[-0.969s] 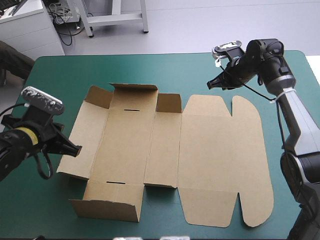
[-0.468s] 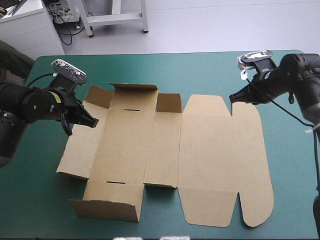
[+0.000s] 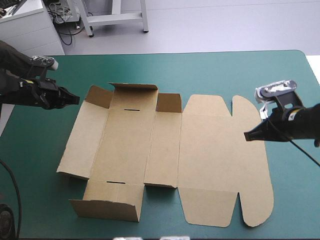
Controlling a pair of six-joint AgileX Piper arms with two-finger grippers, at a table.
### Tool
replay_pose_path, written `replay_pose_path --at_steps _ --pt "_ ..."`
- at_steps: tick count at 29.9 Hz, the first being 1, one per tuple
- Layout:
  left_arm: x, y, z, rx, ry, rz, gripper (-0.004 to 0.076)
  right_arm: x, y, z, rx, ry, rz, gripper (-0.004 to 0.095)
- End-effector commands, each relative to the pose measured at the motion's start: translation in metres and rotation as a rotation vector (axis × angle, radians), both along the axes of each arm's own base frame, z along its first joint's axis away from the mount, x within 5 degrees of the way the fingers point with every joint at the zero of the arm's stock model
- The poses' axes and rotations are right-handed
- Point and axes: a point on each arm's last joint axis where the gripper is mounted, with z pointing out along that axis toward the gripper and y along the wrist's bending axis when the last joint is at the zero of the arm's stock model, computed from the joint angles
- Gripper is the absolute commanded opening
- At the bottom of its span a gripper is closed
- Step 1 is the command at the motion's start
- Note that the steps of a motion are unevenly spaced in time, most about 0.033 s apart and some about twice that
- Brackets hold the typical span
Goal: Fold the box
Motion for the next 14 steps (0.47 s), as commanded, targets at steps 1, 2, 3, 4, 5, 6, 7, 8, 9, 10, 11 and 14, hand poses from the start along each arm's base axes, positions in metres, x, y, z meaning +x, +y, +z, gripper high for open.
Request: replay_pose_path --at_steps 1,2,3,4,5,6,7,8,9,10,11,14 --pt "-0.011 0.010 0.018 -0.053 -0.038 0.018 -0.0006 -0.027 -0.005 0.005 0.005 -0.082 -0.004 -0.0023" --pt "-0.011 0.015 0.018 -0.060 -0.041 0.036 -0.0006 -0.034 -0.006 0.003 0.006 -0.088 -0.004 -0.0023" --pt "-0.011 0.019 0.019 -0.069 -0.043 0.052 -0.0006 -0.042 -0.006 0.000 0.009 -0.095 -0.007 -0.0023" --pt "-0.011 0.024 0.019 -0.080 -0.046 0.068 -0.0006 -0.049 -0.007 -0.004 0.016 -0.100 -0.009 -0.0023" --pt "-0.010 0.027 0.018 -0.088 -0.043 0.078 -0.0006 -0.054 -0.007 -0.008 0.018 -0.100 -0.010 -0.0023" --pt "-0.010 0.030 0.017 -0.092 -0.042 0.090 -0.0001 -0.060 -0.008 -0.011 0.024 -0.105 -0.014 -0.0023" --pt "-0.010 0.033 0.017 -0.089 -0.041 0.100 0.0008 -0.067 -0.008 -0.015 0.028 -0.109 -0.019 -0.0023" --pt "-0.010 0.036 0.016 -0.084 -0.038 0.107 0.0024 -0.072 -0.009 -0.018 0.031 -0.111 -0.023 -0.0023" --pt "-0.010 0.039 0.016 -0.075 -0.036 0.118 0.0046 -0.078 -0.009 -0.023 0.032 -0.114 -0.025 -0.0023" --pt "-0.011 0.041 0.015 -0.065 -0.031 0.130 0.0075 -0.084 -0.010 -0.027 0.039 -0.114 -0.033 -0.0023" --pt "-0.011 0.044 0.015 -0.056 -0.027 0.140 0.0104 -0.088 -0.011 -0.030 0.043 -0.114 -0.038 -0.0023" --pt "-0.012 0.053 0.013 -0.045 -0.017 0.175 0.0246 -0.106 -0.012 -0.040 0.045 -0.121 -0.039 -0.0023"
